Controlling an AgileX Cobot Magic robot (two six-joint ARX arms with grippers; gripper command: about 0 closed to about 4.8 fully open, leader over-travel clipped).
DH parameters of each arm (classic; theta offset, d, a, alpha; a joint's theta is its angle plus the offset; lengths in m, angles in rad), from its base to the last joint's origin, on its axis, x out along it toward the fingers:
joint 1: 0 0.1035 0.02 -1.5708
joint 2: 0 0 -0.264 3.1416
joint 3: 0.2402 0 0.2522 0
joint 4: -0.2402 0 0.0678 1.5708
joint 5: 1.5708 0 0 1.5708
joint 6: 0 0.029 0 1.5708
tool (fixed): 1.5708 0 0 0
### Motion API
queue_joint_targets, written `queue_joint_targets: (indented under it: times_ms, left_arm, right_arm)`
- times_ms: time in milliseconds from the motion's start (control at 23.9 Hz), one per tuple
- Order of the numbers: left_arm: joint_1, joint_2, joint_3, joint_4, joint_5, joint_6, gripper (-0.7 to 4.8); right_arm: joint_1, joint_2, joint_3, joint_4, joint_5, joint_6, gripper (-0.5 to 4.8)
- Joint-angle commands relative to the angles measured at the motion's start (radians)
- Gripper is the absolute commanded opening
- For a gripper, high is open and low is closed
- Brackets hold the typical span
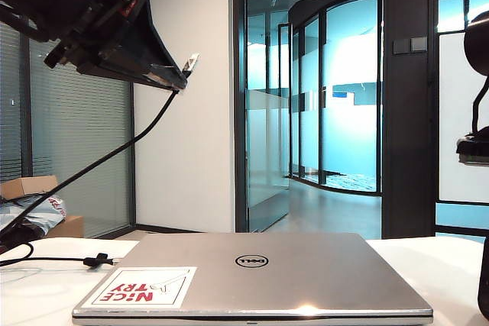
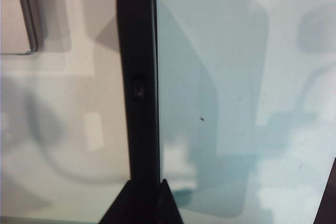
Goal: Pick up the charging cable and the phone, plug the charging cable into the charging port on the phone, and finally place them back on the table.
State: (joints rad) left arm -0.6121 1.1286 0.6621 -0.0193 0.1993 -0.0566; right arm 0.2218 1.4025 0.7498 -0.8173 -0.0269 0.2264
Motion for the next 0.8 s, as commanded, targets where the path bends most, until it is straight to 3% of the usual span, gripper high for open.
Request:
queue_joint_targets:
  times_ms: [42, 84, 209, 628, 670, 753, 795]
  left_arm:
    - [-0.001, -0.002, 0.001, 0.012, 0.005, 0.003, -0.06]
    - [-0.001, -0.002, 0.001, 0.012, 0.005, 0.003, -0.06]
    - [-0.001, -0.002, 0.001, 0.012, 0.005, 0.003, -0.06]
    - [-0.001, -0.002, 0.001, 0.006, 0.005, 0.003, -0.06]
    - [-0.001, -0.002, 0.001, -0.003, 0.005, 0.003, -0.06]
    - [-0.001, 0.003, 0.001, -0.032, 0.005, -0.007, -0.06]
    - [-0.002, 0.003, 0.001, -0.044, 0.005, -0.007, -0.06]
  right_arm:
    - [0.001, -0.003, 0.005, -0.002, -0.002, -0.002, 0.65]
    - [0.002, -0.003, 0.005, -0.002, -0.016, -0.003, 0.89]
    - [0.002, -0.003, 0.002, -0.001, -0.058, -0.055, 0.91]
    - [0.001, 0.128, 0.001, 0.003, -0.058, -0.055, 0.89]
    - [0.001, 0.13, 0.003, 0.004, -0.058, -0.055, 0.77]
    - [0.001, 0.129, 0.011, -0.003, -0.087, -0.055, -0.08]
    - [0.001, 0.129, 0.02, -0.014, -0.099, -0.055, -0.08]
